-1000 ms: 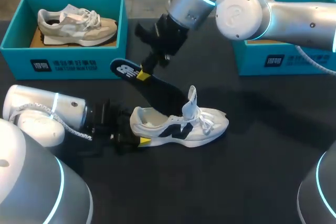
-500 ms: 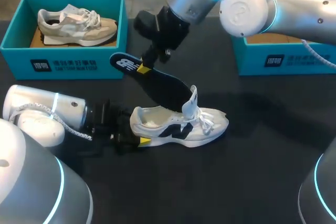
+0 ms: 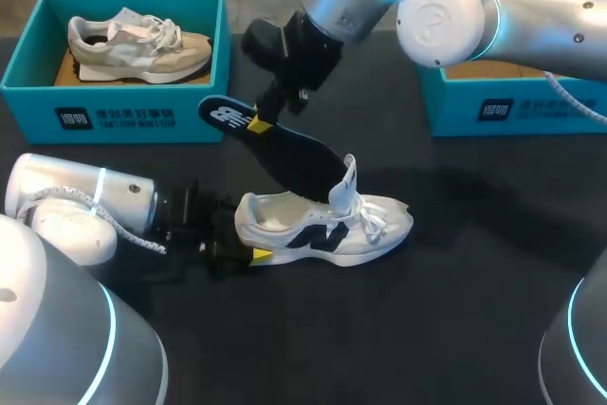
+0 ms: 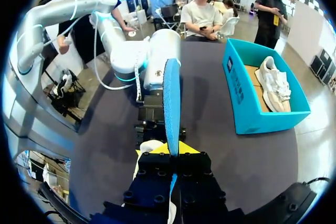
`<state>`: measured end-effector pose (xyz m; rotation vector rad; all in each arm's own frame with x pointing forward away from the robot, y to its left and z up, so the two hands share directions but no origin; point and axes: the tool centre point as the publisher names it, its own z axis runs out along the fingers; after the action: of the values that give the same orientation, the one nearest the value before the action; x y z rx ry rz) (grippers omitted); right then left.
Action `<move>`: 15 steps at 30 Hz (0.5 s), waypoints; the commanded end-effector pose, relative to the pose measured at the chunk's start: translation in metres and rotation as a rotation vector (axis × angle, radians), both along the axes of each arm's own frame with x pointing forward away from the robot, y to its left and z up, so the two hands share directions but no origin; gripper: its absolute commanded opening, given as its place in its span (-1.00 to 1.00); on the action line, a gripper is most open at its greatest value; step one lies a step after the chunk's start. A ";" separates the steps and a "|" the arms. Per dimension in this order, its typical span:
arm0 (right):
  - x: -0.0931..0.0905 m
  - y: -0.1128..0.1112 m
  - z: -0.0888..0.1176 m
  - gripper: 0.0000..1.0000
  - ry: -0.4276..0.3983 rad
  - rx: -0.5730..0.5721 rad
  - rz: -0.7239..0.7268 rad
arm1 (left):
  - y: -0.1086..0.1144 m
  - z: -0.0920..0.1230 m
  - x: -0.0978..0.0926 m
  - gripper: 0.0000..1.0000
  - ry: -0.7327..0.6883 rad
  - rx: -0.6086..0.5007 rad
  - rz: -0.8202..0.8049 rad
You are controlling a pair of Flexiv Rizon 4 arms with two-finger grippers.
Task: Take the shoe out of the shoebox, open the shoe tongue, remove and reinsert the insole, then place the shoe into the shoebox
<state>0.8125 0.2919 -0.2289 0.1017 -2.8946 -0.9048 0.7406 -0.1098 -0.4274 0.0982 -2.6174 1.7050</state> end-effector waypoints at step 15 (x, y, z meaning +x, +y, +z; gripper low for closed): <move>0.005 -0.003 0.095 -1.00 0.007 0.454 0.007 | -0.001 -0.005 0.001 -1.00 0.000 0.002 0.000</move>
<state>0.8237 0.3023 -0.1398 0.1494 -2.6796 -1.4350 0.7406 -0.1098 -0.4274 0.0982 -2.6175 1.7050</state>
